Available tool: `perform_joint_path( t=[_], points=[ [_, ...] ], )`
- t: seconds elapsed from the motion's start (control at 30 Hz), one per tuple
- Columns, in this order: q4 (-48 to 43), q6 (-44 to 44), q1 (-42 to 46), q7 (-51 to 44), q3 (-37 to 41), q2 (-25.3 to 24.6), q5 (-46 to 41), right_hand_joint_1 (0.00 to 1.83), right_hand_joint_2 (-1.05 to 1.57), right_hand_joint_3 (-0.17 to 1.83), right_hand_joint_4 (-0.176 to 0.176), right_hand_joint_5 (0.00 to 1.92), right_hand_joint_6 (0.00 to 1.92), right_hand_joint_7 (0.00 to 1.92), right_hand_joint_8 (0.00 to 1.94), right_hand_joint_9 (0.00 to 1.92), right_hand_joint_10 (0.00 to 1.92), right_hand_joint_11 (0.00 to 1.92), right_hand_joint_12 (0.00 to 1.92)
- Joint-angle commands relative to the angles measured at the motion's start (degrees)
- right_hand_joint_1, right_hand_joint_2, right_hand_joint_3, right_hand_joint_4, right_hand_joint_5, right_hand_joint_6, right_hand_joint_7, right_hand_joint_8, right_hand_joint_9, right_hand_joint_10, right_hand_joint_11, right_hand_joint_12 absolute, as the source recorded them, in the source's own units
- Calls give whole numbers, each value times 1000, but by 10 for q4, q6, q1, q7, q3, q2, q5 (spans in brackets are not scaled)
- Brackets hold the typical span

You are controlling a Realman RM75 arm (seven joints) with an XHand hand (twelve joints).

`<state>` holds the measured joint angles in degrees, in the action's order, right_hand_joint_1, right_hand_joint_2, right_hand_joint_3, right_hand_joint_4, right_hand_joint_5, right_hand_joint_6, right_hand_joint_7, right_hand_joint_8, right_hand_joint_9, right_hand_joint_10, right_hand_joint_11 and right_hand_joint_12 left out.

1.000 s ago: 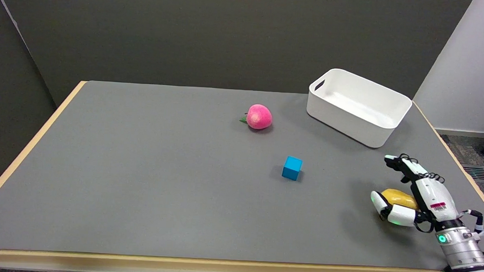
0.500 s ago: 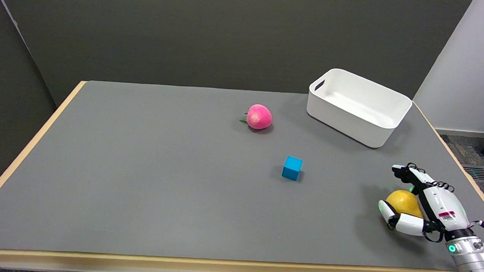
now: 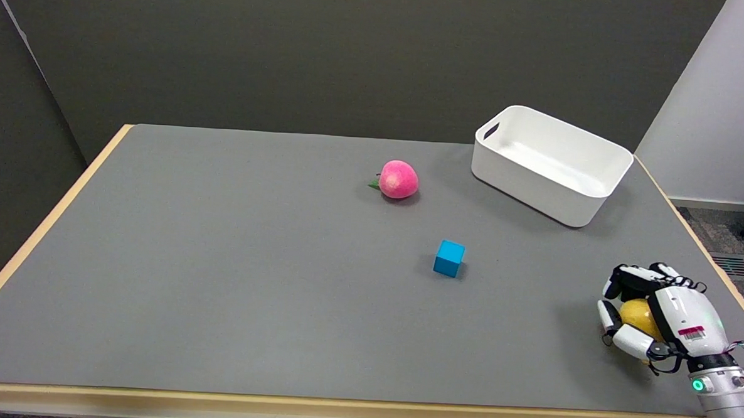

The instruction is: Pick up the pear.

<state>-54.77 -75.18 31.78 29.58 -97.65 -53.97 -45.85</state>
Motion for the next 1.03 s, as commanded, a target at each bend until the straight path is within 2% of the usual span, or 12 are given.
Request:
perform_joint_path(
  t=[0.03, 0.33, 0.6, 0.83, 1.03],
  points=[
    [38, -71, -40, -26, -40, -4, -2, 1018, 924, 609, 5, 807, 1412, 1071, 1941, 1062, 1921, 613, 1921],
    [27, -81, -61, -11, -40, 8, 4, 1021, 886, 648, 37, 838, 1381, 1133, 1941, 1186, 1921, 841, 1921],
    [2, -70, -109, 7, -37, 46, 27, 1023, 862, 678, 51, 854, 1370, 1174, 1941, 1247, 1921, 993, 1921],
    [-17, -40, -183, 29, -32, 77, 42, 1027, 841, 714, 51, 863, 1372, 1197, 1941, 1283, 1921, 1060, 1921],
    [-28, 29, -272, 29, -26, 97, 68, 1031, 839, 709, 46, 868, 1363, 1196, 1941, 1284, 1921, 1069, 1921]
  ],
)
